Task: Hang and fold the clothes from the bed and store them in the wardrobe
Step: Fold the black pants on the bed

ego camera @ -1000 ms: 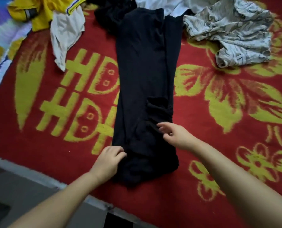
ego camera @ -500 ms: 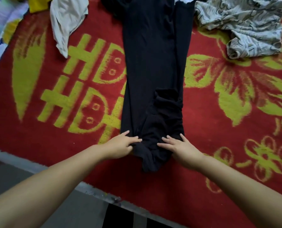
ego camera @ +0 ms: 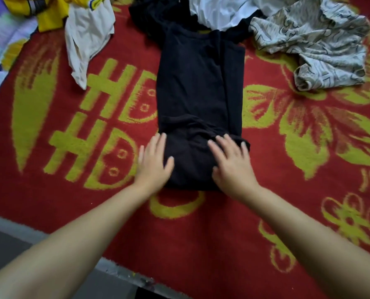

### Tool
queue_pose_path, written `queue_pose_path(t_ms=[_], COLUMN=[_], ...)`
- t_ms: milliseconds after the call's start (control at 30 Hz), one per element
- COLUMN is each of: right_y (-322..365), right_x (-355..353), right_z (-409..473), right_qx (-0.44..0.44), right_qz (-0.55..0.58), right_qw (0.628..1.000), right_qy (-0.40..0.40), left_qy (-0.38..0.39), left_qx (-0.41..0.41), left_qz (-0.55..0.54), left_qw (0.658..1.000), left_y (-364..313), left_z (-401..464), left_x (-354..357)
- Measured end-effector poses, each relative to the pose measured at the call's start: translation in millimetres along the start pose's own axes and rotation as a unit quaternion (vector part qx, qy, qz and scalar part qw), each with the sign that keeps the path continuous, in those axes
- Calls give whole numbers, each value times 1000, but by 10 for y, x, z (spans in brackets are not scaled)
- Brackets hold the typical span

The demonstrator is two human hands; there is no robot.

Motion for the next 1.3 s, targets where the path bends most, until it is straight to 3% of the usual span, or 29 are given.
queue_pose_path(t_ms=[67,100,200,300,433,567,633,667,767,867,933,967,1000,1100,1200,1300], right_y=[214,188,-116,-154,-54,141,134,67,-278,-456,-264,-118,19,122,-54,-19], right_x=[318,447,591,576,357,-49,-257,-321,-395,-356,-259,-154,2,484,617,562], right_z=[-247,-334,-298,-125,-87,-332,-318,-227,190,386,320,229,97,-349,-454,-362], right_qx=[-78,-73,-3,0,-22,-92,-73,-54,23,85,29,-16,-54,-90,-87,-78], right_qz=[-40,-60,-101,-103,-31,150,211,233,261,107,64,65,52,-20,-83,-118], right_qw=[990,981,968,958,918,827,801,812,897,983,997,998,996,966,958,956], right_qy=[110,167,231,267,395,534,555,533,355,126,19,12,54,242,262,256], left_qy=[52,93,125,150,314,529,599,604,474,211,57,25,16,121,180,197], left_qx=[179,212,181,182,130,91,39,16,-11,38,103,137,164,144,84,85], left_qz=[157,223,299,306,271,175,131,105,109,215,213,199,193,275,324,329], left_qw=[970,947,929,923,901,826,789,790,874,953,970,970,967,943,925,920], left_y=[-114,-106,-48,-122,-288,-395,-387,-386,-376,-398,-483,-516,-521,-237,64,9], left_z=[-291,-370,-266,-148,-251,-584,-609,-521,92,539,411,241,34,-504,-555,-430], left_x=[363,517,653,588,384,36,-158,-235,-397,-413,-300,-189,-42,415,585,550])
Point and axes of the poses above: each hand's wrist, its own z-axis towards the middle knuckle, its own x-axis out of the palm, y = z × x, the point moved 4 cm from there along z, towards the middle knuckle, and after that the axes turned 11 degrees about -x, right-handed, at the moved point
